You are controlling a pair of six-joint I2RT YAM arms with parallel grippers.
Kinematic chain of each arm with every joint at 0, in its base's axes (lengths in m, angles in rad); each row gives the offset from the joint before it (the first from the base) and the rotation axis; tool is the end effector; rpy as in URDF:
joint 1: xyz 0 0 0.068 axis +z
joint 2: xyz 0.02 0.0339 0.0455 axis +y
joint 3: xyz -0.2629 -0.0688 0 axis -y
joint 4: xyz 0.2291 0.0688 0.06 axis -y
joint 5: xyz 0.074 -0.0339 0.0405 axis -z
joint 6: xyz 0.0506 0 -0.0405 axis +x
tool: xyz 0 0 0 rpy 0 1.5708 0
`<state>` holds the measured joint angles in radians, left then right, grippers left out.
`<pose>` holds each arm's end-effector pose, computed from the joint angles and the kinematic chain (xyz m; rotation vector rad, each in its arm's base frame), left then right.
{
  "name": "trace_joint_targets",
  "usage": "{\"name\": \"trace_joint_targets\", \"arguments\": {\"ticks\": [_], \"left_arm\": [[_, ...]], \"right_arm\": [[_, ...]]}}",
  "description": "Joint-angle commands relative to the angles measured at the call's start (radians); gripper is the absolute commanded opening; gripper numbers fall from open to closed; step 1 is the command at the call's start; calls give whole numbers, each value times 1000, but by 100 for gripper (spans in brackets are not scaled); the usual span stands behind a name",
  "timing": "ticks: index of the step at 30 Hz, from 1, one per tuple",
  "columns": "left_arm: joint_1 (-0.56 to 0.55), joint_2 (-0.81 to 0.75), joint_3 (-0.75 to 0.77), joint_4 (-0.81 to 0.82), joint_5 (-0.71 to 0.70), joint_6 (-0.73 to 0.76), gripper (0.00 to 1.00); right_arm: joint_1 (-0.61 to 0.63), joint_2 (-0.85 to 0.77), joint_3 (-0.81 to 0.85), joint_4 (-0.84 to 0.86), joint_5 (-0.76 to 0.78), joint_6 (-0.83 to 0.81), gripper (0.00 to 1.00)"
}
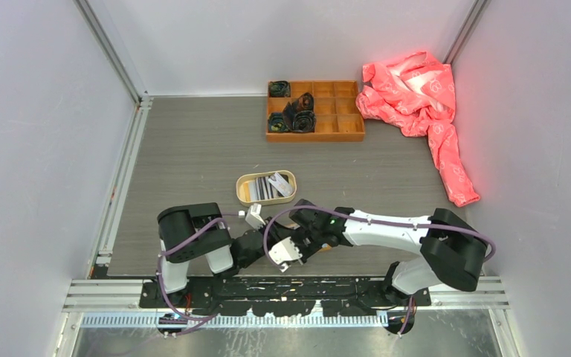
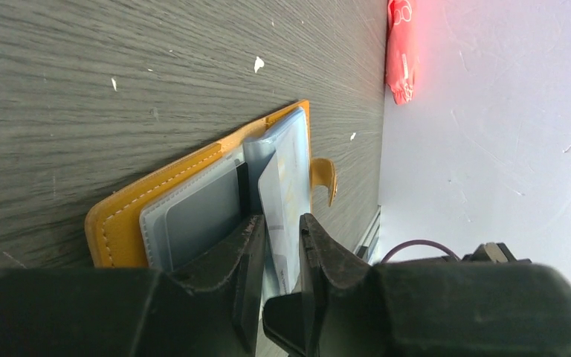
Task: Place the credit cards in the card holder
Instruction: Insert the credit card into the card holder.
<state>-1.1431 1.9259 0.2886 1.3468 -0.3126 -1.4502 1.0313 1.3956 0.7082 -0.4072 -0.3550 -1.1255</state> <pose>0.1274 -0.2420 0.0924 -0.5713 2.0611 -1.4324 0.1108 0.2192 0.1654 -2.3608 1.1371 0.4392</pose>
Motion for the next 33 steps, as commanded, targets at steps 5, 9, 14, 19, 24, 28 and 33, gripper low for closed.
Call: {"name": "trace_joint_targets", "arguments": {"ticks": [5, 9, 14, 19, 24, 28, 33], "left_arm": [[12, -1, 9, -55, 23, 33, 26], [20, -20, -6, -57, 25, 38, 26], [35, -64, -24, -84, 29, 54, 27], [43, -118, -26, -137, 36, 76, 28], [45, -208, -29, -220, 40, 120, 28], [44, -334, -39, -318, 42, 192, 28], [44, -631, -14, -611, 28, 390, 27]], "right_arm": [[4, 33, 5, 46, 93, -13, 11], [-10, 16, 7, 9, 129, -42, 11], [-62, -5, 17, -34, 108, -51, 11], [-97, -11, 30, -57, 93, -47, 11], [-169, -48, 88, -148, -67, 11, 13], [-273, -95, 153, -266, -260, 68, 23], [-385, -137, 201, -316, -371, 201, 39]]}}
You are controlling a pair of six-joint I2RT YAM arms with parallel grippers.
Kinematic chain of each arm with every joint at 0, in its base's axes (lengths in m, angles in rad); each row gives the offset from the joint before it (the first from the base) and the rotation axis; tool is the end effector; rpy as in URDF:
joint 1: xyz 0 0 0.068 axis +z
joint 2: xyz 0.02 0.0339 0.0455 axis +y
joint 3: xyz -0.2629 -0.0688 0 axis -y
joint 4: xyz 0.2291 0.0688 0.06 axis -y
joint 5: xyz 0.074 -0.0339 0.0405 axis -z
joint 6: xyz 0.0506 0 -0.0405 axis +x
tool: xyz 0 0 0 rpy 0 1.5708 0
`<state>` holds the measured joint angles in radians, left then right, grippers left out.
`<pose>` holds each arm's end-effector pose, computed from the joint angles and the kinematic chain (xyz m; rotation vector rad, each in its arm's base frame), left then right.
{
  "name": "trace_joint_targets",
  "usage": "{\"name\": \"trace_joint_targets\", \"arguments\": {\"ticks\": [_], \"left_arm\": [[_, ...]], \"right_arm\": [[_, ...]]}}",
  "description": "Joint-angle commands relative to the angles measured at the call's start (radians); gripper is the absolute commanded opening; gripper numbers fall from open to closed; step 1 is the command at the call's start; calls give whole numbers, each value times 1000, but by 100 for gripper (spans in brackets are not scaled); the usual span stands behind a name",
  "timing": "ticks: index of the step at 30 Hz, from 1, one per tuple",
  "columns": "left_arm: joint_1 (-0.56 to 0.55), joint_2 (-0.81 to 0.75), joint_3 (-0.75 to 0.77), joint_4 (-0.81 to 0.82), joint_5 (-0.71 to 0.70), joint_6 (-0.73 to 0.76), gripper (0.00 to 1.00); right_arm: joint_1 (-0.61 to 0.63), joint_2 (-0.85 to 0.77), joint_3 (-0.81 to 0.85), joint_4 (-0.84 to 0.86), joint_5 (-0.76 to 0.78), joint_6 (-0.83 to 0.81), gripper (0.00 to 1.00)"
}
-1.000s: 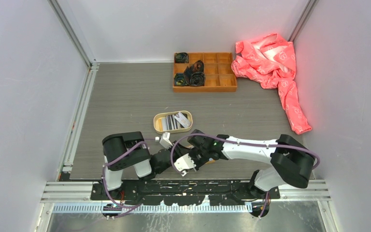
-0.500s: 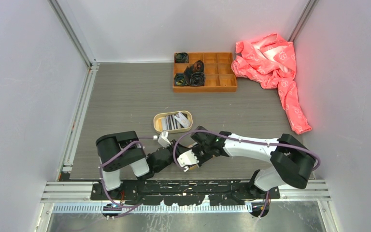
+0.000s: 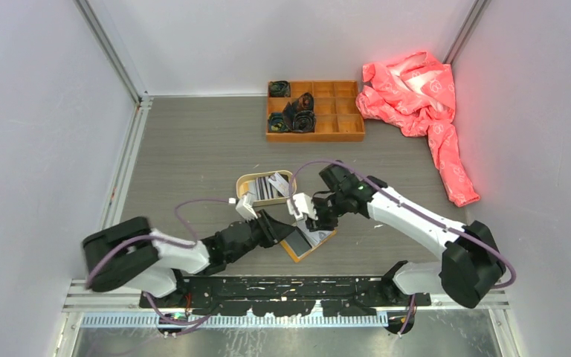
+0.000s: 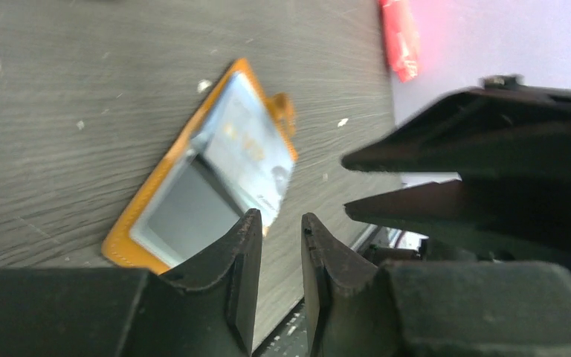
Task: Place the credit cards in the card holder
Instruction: Insert the credit card into the card holder.
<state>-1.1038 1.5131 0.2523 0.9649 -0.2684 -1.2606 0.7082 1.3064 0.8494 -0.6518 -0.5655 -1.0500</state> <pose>0.1242 -0.2166 0.1403 -0.3720 2.0673 -1.3256 0.1612 0.1737 0.2155 -2.0575 1.4796 0.6227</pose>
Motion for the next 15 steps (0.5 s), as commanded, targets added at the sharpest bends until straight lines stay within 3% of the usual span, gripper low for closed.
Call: {"name": "trace_joint_targets", "arguments": {"ticks": [1, 5, 7, 10, 15], "left_arm": [[4, -285, 31, -304, -24, 247, 27], [7, -537, 43, -542, -81, 383, 53], [12, -641, 5, -554, -72, 426, 62], [18, -768, -61, -531, -36, 445, 52], [19, -790, -50, -540, 61, 419, 18]], "right_arm": [[-84, -48, 68, -82, -181, 152, 43], [-165, -20, 115, -141, -223, 295, 46], [-183, 8, 128, -166, -217, 355, 46], [-192, 50, 132, -174, -169, 425, 45], [-194, 133, 152, -135, -73, 517, 45]]}}
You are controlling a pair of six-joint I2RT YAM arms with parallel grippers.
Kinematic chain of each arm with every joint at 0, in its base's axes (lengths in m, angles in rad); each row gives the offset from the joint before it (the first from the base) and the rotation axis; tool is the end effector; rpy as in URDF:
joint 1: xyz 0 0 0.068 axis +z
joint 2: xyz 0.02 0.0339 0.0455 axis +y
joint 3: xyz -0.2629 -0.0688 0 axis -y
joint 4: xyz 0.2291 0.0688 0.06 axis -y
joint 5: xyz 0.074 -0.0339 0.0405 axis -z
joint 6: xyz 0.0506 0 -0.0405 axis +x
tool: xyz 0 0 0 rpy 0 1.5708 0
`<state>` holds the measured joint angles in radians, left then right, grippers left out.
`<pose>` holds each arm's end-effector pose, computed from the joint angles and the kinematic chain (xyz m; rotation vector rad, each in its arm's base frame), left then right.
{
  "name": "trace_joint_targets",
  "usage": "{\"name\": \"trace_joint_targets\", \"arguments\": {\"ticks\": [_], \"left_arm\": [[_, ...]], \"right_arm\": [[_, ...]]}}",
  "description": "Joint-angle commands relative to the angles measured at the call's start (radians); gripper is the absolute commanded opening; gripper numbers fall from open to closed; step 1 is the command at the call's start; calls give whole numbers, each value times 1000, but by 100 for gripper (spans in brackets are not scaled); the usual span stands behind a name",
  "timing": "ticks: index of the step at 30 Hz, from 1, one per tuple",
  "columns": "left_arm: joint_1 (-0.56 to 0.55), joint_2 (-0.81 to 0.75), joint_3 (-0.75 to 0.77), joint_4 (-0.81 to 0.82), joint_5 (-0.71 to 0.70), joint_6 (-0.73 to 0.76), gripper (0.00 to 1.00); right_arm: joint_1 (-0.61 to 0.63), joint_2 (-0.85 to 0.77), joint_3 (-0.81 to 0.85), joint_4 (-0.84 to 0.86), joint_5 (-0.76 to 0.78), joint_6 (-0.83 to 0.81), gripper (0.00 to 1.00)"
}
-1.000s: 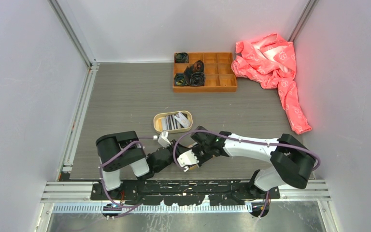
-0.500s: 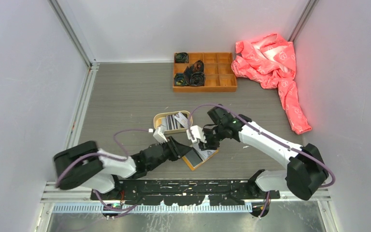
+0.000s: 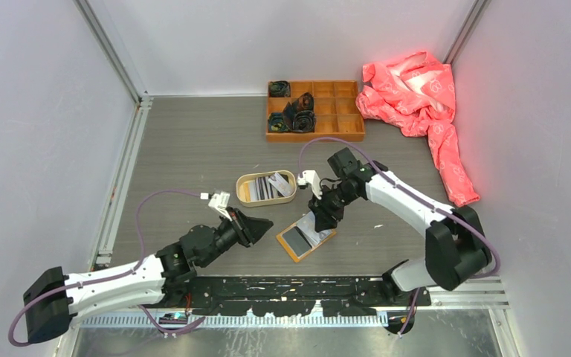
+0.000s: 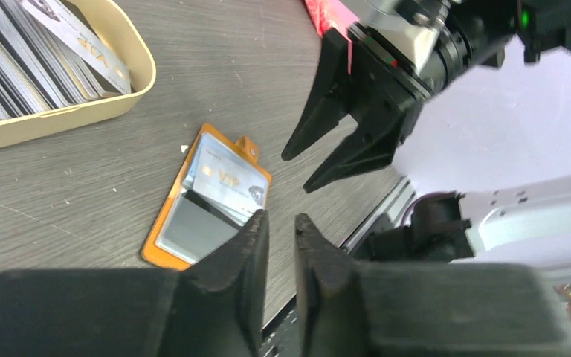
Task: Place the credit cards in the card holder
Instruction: Insert the credit card into the card holder, then turn over the card slot in the card holder.
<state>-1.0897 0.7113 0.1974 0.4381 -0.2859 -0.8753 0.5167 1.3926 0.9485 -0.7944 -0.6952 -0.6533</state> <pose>0.0923 -0.1459 0.2155 -0.0458 1.8018 -1.2349 0.1952 0.1482 0.2213 -1.5813 2.0988 0.9181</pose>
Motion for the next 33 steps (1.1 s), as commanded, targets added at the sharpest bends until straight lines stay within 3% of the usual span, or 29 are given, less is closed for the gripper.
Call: {"name": "trace_joint_targets", "arguments": {"ticks": [1, 9, 19, 33], "left_arm": [[4, 53, 6, 20, 103, 28, 10], [4, 385, 71, 224, 195, 1, 1], [-38, 610, 123, 298, 151, -48, 0], [-43, 886, 134, 563, 146, -109, 0]], "right_arm": [[-2, 65, 63, 6, 72, 137, 45], [-4, 158, 159, -74, 174, 155, 45], [-8, 106, 159, -47, 138, 170, 45], [-22, 187, 173, -40, 114, 228, 45]]}}
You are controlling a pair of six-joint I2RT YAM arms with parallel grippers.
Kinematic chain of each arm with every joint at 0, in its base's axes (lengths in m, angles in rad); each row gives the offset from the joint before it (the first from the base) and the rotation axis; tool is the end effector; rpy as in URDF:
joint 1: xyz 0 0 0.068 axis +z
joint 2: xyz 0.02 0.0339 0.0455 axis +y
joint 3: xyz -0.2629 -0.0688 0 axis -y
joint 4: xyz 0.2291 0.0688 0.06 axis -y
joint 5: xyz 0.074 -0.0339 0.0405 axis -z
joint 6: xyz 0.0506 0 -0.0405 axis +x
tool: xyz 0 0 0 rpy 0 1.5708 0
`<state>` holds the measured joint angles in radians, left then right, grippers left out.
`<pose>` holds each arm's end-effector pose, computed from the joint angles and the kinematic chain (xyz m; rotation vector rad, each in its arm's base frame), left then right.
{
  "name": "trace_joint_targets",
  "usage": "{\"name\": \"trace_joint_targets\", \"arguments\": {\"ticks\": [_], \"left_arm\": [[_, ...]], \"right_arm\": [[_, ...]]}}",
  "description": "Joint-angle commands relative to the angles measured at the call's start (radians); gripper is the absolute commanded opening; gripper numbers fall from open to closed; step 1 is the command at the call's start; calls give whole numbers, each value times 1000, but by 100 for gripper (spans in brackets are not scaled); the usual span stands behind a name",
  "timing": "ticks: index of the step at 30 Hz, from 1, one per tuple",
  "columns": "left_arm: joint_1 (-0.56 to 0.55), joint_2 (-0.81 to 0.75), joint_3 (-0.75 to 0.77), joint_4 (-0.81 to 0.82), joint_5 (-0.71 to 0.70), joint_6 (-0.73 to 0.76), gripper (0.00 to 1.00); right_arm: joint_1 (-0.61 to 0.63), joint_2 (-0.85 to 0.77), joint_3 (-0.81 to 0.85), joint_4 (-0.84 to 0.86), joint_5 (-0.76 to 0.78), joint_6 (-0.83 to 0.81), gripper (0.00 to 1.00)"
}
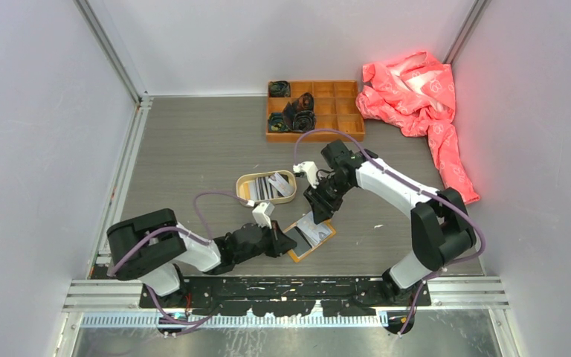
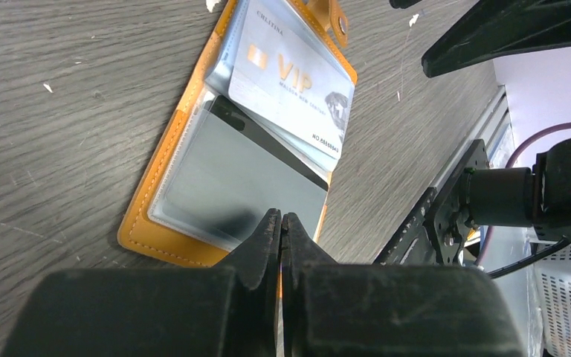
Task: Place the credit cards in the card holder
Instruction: Turn over the card slot in the card holder.
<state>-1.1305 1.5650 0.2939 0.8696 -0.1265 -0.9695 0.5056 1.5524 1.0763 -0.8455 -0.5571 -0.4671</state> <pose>0.1156 -0.2305 0.1267 0.0845 2.1879 -1.1870 0.2277 0.1567 0.2113 -1.3959 2.4258 0.8065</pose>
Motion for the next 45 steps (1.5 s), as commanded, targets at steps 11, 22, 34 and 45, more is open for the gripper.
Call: {"name": "trace_joint_targets", "arguments": {"ticks": [11, 22, 34, 45], "left_arm": [[-2, 60, 124, -98, -79, -34, 0], [43, 104, 215, -204, -58, -2, 0], [81, 122, 257, -256, -18, 34, 0], [116, 147, 282, -215, 29, 49, 0]], "right_arm": [[-30, 96, 57, 26, -28, 116, 37], [-32, 167, 75, -8, -47, 123, 33], [-31, 240, 88, -3, -7, 139, 33], [-34, 243, 94, 19, 71, 164, 36]]}}
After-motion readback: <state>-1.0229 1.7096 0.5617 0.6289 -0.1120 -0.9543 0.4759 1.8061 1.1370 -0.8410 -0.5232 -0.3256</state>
